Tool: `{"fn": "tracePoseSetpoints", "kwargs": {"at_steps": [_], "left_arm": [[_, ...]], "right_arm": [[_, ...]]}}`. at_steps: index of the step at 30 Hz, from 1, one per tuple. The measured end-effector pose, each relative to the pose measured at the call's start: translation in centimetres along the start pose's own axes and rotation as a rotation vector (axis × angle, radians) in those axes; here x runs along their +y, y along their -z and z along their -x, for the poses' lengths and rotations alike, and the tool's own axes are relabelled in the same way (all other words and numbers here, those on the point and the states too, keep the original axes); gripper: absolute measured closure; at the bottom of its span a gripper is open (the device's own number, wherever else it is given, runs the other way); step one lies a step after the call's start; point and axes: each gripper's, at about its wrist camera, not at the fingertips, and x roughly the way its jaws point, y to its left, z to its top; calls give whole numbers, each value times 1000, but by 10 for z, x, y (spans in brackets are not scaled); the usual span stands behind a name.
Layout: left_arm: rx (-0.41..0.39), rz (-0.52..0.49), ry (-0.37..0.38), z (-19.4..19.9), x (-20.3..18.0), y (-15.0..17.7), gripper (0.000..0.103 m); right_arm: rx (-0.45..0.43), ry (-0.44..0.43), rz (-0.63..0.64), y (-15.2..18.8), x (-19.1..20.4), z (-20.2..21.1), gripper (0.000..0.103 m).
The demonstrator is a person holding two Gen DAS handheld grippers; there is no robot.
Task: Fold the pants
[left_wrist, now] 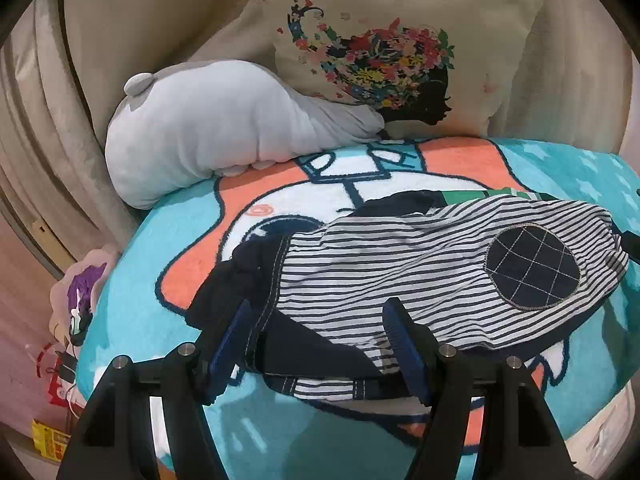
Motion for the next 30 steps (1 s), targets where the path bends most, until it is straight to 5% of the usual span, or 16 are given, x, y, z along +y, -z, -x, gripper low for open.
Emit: {"fn": "tracePoseSetpoints", "kwargs": {"at_steps": [30], "left_arm": [[39, -55, 24, -18, -30, -10, 31]], "right_arm": [[-6, -7, -49, 3, -25, -6, 47]]}}
